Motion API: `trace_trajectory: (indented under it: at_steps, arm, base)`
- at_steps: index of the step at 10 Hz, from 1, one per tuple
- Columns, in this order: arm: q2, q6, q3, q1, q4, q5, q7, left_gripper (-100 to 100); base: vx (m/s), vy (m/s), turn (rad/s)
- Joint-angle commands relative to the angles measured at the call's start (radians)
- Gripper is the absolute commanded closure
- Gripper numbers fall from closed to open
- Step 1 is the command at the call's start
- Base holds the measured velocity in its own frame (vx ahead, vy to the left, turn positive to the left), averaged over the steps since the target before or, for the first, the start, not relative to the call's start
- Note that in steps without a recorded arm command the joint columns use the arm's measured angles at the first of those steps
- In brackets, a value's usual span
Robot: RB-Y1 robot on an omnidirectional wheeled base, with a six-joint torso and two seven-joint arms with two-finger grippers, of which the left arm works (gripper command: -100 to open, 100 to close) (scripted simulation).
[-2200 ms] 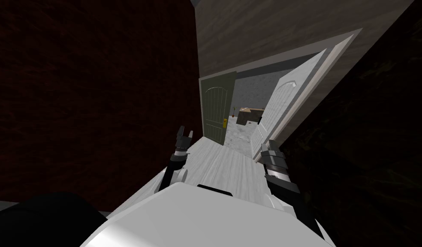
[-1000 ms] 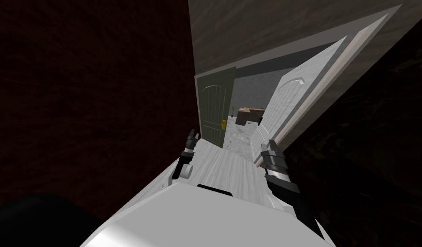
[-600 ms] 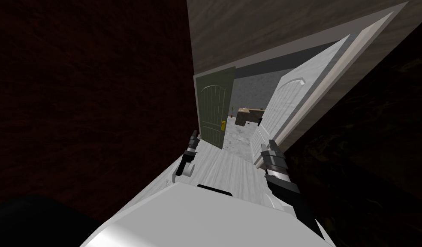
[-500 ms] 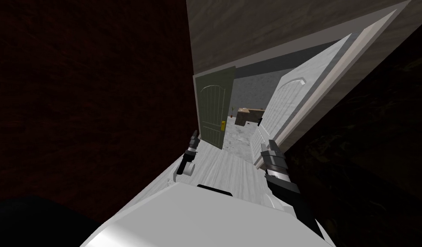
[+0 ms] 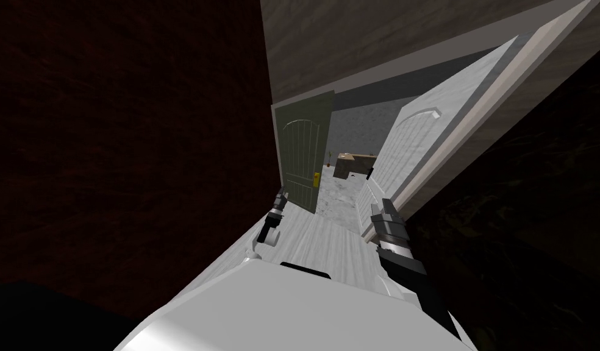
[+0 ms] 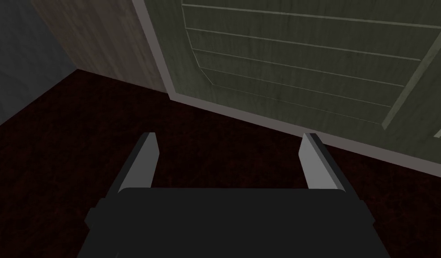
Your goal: Push the door open
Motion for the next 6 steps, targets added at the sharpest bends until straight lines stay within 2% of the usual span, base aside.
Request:
trace_trajectory:
  at_steps: [1, 6]
  arm:
    - [0.003, 0.006, -0.003, -0.026, 0.043, 0.004, -0.002, -100]
    - [0.004, 0.014, -0.011, -0.118, 0.188, 0.013, -0.010, -100]
  base:
    - [0.104, -0.013, -0.020]
    - [0.106, -0.011, -0.021]
